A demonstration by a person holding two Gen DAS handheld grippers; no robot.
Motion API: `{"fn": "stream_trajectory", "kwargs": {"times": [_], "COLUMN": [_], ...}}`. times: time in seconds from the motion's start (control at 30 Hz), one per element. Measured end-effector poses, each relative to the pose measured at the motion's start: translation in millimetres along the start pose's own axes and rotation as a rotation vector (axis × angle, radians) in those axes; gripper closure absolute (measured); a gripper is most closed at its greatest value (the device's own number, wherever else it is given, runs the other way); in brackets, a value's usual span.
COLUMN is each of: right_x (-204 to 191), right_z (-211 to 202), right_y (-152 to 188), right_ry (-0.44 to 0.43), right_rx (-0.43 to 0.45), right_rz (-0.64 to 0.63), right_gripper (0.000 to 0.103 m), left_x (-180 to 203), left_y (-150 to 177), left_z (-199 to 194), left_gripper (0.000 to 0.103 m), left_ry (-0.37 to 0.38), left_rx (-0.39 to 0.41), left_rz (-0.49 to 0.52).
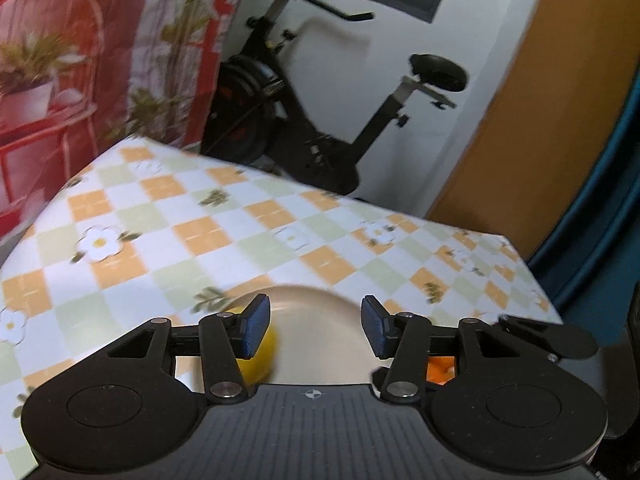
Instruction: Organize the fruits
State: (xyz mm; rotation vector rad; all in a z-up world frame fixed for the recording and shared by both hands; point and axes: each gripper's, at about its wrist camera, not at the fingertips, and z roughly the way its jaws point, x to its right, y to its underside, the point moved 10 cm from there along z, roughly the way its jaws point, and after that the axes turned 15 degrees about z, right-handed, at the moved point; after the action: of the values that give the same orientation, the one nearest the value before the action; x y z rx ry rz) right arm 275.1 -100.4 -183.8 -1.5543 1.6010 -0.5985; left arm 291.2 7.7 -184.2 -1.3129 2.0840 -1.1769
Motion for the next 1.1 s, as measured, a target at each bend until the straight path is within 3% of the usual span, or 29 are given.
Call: {"fn": "stream_trajectory", "kwargs": {"times": [0.3,0.53,0.63,1.1], "right_x": [106,193,218,249], "right_z": [-89,-133,-139,-104], "right_y": [8,39,54,72], "right_ry": [0.143,0.323,0.355,0.354], "right_rx": [0.129,0.172,0.162,0.104], "right_rz": [0.102,0.176,0.204,0.235], "right_gripper": [0.049,0.033,0.024,0.021], "left_x": [86,145,169,225], "left_y": [-19,-13,-10,-6], "left_z": [23,50,63,100], "left_gripper": [0.049,0.049,0.049,0.049], "left_ry": [0.089,0.169,0.195,0.255], "left_rx": [0.024,0.002,-0.012,-0.061], "left_rz": [0.057,0.119,0.155,0.260]}}
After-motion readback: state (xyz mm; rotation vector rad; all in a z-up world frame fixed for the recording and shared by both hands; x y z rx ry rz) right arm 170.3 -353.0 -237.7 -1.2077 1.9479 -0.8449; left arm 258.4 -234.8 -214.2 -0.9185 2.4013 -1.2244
